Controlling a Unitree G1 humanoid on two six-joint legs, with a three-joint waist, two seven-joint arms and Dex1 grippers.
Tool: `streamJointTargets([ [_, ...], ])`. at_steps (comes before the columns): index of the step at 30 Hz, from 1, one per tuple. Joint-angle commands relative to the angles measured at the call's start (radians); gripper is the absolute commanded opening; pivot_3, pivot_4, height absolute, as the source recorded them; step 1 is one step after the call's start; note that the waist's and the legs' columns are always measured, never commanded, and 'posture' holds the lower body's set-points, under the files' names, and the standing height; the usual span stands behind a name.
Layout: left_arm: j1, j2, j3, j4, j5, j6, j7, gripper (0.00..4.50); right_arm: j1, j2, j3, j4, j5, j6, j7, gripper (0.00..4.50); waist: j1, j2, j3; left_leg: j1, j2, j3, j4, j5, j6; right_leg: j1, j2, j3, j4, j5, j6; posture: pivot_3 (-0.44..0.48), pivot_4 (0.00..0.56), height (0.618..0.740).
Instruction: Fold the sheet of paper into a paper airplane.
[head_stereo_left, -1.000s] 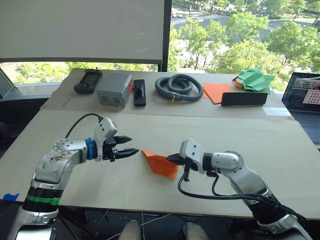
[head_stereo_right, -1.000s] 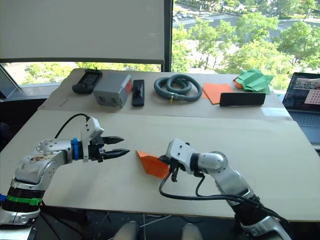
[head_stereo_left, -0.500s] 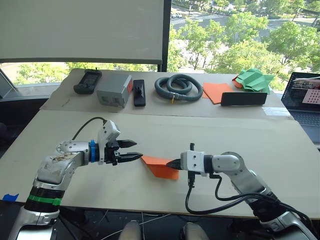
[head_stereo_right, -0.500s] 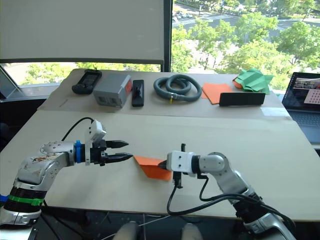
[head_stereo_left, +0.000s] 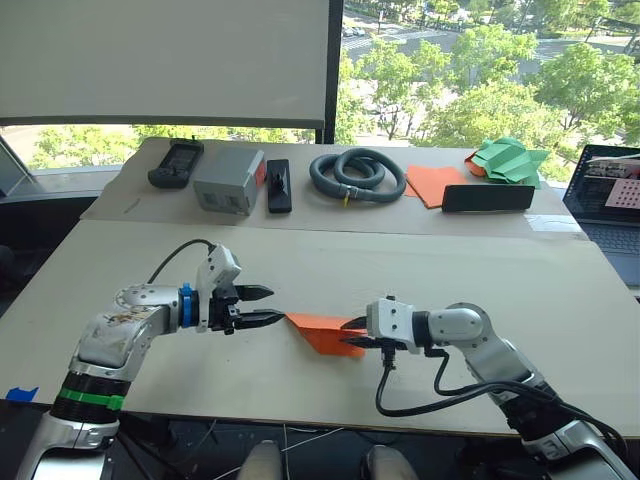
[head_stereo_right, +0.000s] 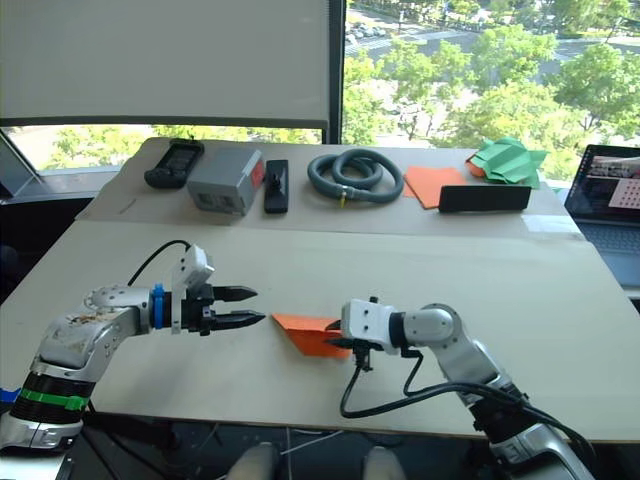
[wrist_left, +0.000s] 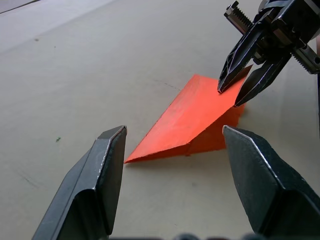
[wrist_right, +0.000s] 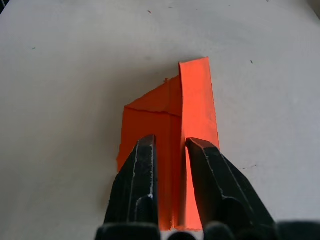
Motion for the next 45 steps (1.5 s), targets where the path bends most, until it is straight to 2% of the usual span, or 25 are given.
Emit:
streamJointTargets([
  [1, -0.045, -0.009, -0.021, 0.021, 0.018, -0.054, -0.016, 3.24, -0.003, -0.012, -0.066, -0.099, 0.060, 0.070, 0.000, 2.25, 0.001, 0.000, 0.000, 0.000, 0.000, 0.000, 0.000, 0.000, 0.000, 0.000, 0.000, 0.000, 0.000, 0.000, 0.000, 0.000, 0.150, 0.711],
  [3, -0.064, -0.019, -0.043, 0.053, 0.035, -0.078, -0.026, 3.24, 0.009, -0.017, -0.084, -0.138, 0.073, 0.107, -0.012, 2.25, 0.002, 0.000, 0.000, 0.000, 0.000, 0.000, 0.000, 0.000, 0.000, 0.000, 0.000, 0.000, 0.000, 0.000, 0.000, 0.000, 0.150, 0.711],
  [4, -0.073, -0.026, -0.052, 0.067, 0.034, -0.087, -0.040, 2.98, 0.016, -0.016, -0.098, -0.162, 0.079, 0.133, -0.024, 2.28, 0.003, 0.000, 0.000, 0.000, 0.000, 0.000, 0.000, 0.000, 0.000, 0.000, 0.000, 0.000, 0.000, 0.000, 0.000, 0.000, 0.150, 0.711],
  [8, -0.117, -0.069, -0.075, 0.115, 0.015, -0.115, -0.093, 1.77, 0.038, 0.001, -0.172, -0.255, 0.144, 0.271, -0.082, 2.29, 0.009, 0.000, 0.000, 0.000, 0.000, 0.000, 0.000, 0.000, 0.000, 0.000, 0.000, 0.000, 0.000, 0.000, 0.000, 0.000, 0.150, 0.711],
  [13, -0.188, -0.118, -0.133, 0.252, 0.088, -0.202, -0.116, 0.06, 0.069, 0.002, -0.229, -0.335, 0.194, 0.367, -0.136, 2.29, 0.019, 0.000, 0.000, 0.000, 0.000, 0.000, 0.001, 0.000, 0.000, 0.000, 0.000, 0.000, 0.000, 0.000, 0.000, 0.000, 0.150, 0.711],
  [18, -0.255, -0.166, -0.195, 0.401, 0.173, -0.313, -0.155, 0.02, 0.113, -0.003, -0.221, -0.400, 0.207, 0.413, -0.166, 2.29, 0.020, 0.000, 0.000, -0.001, 0.000, 0.000, 0.001, 0.000, 0.000, 0.000, 0.000, 0.000, 0.000, 0.000, 0.000, 0.000, 0.150, 0.711],
  [25, -0.260, -0.185, -0.269, 0.507, 0.296, -0.465, -0.178, 0.02, 0.139, -0.001, -0.220, -0.467, 0.218, 0.466, -0.198, 2.29, 0.018, 0.000, 0.000, -0.001, 0.000, 0.001, 0.001, 0.000, 0.000, 0.000, 0.000, 0.001, 0.000, 0.000, 0.001, 0.000, 0.150, 0.711],
  [31, -0.236, -0.190, -0.301, 0.560, 0.383, -0.572, -0.158, 0.02, 0.161, -0.008, -0.219, -0.524, 0.252, 0.514, -0.209, 2.29, 0.019, 0.000, 0.000, -0.001, 0.000, 0.001, 0.001, 0.000, 0.000, 0.000, 0.000, 0.001, 0.000, 0.000, 0.001, 0.000, 0.150, 0.711],
  [37, -0.228, -0.206, -0.301, 0.575, 0.405, -0.606, -0.149, 0.02, 0.173, -0.033, -0.176, -0.560, 0.287, 0.557, -0.179, 2.29, 0.020, 0.000, -0.001, 0.000, 0.000, 0.001, 0.002, 0.000, 0.000, 0.001, 0.000, 0.001, 0.000, 0.000, 0.001, 0.000, 0.150, 0.711],
  [40, -0.227, -0.208, -0.302, 0.584, 0.410, -0.620, -0.150, 0.02, 0.183, -0.064, -0.126, -0.538, 0.230, 0.520, -0.175, 2.29, 0.020, 0.000, -0.001, 0.000, 0.000, 0.001, 0.002, 0.000, 0.000, 0.002, 0.000, 0.001, -0.001, 0.000, 0.001, 0.000, 0.150, 0.711],
  [45, -0.224, -0.206, -0.299, 0.576, 0.408, -0.619, -0.156, 0.02, 0.184, -0.118, -0.034, -0.436, 0.052, 0.354, -0.202, 2.29, 0.020, 0.000, -0.001, 0.000, 0.000, 0.001, 0.002, 0.000, 0.000, 0.002, 0.000, 0.001, 0.000, 0.000, 0.001, 0.000, 0.150, 0.711],
])
